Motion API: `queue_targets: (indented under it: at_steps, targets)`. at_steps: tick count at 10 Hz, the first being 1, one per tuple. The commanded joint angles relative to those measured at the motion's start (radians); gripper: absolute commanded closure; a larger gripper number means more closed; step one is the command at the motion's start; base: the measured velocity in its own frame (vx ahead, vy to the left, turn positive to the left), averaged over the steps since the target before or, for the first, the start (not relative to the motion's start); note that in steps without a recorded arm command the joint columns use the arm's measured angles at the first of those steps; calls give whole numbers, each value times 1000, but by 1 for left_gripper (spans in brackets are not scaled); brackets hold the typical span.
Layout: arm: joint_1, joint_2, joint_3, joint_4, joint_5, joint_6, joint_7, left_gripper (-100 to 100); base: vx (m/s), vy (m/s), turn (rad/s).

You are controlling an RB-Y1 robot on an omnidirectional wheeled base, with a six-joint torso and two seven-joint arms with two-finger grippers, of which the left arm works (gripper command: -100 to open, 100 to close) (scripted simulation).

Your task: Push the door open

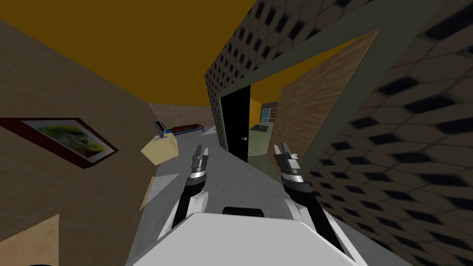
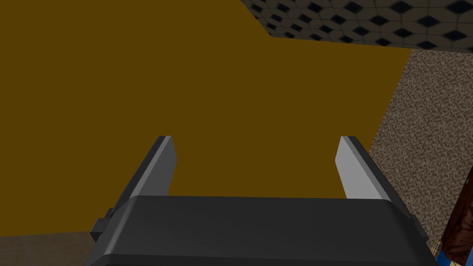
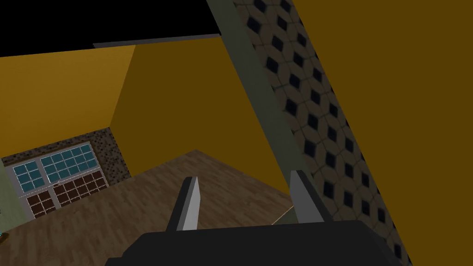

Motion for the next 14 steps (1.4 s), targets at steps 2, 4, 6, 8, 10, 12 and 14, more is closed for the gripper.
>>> queue_targets:
  at_steps: [2, 4, 6, 8, 10, 12, 14]
  targets:
    - [-3, 10, 12, 9, 6, -3, 17, -100, -289, 14, -68]
    - [-7, 21, 31, 21, 14, -7, 42, -100, -253, -2, -117]
    - [-14, 37, 58, 40, 26, -13, 79, -100, -205, 34, -225]
    - [-20, 50, 81, 56, 36, -18, 111, -100, -192, 35, -166]
    - [-27, 61, 106, 74, 47, -24, 146, -100, -141, 21, -174]
    - [-34, 72, 134, 94, 60, -29, 184, -100, -52, 24, -229]
    - [-41, 83, 162, 113, 72, -35, 222, -100, -49, 42, -222]
